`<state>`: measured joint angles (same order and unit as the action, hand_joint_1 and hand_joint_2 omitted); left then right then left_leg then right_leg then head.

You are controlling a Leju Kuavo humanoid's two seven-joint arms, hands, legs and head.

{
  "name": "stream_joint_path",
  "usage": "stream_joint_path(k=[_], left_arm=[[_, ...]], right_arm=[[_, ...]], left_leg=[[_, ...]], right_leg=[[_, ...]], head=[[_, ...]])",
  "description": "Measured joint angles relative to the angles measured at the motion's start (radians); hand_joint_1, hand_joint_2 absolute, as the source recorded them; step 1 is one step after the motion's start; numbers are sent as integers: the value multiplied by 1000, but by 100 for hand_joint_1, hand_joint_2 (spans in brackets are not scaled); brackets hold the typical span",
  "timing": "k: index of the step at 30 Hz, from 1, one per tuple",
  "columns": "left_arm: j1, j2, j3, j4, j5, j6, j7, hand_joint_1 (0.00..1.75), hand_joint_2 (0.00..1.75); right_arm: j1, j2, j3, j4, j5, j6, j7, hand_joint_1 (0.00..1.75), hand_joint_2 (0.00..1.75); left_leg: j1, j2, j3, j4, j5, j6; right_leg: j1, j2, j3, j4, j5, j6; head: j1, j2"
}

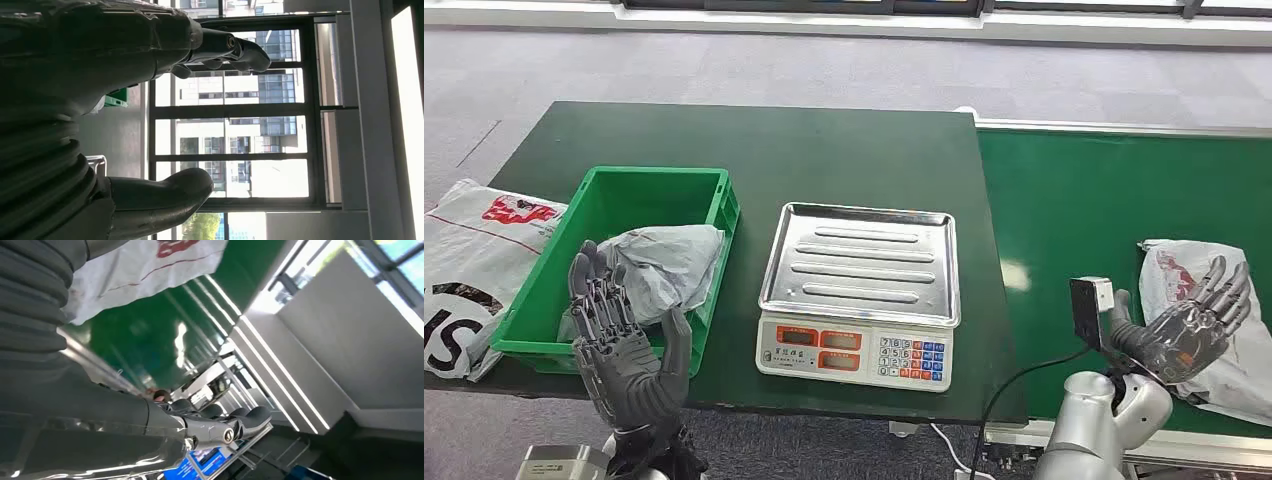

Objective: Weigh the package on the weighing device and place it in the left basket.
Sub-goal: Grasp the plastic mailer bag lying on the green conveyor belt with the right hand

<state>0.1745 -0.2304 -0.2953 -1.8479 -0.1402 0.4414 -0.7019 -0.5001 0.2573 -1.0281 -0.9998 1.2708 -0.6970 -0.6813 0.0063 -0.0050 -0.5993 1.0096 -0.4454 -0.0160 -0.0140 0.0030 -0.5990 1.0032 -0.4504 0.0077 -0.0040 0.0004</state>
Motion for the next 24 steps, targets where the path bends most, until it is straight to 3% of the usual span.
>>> stream_joint_path(k=[10,24], left_arm=[[-1,0,0,2,1,-7,0,0,175],[8,2,0,10,2,-21,0,0,175]], right_arm=[[-72,-63,-178,129,141,0,108,0,175],[-94,-127,-202,220,205,0,252,0,175]], left_leg=[[0,0,0,0,0,0],[0,0,0,0,0,0]], right_leg=[[0,1,0,0,0,0],[0,0,0,0,0,0]], head=[[0,0],[0,0]])
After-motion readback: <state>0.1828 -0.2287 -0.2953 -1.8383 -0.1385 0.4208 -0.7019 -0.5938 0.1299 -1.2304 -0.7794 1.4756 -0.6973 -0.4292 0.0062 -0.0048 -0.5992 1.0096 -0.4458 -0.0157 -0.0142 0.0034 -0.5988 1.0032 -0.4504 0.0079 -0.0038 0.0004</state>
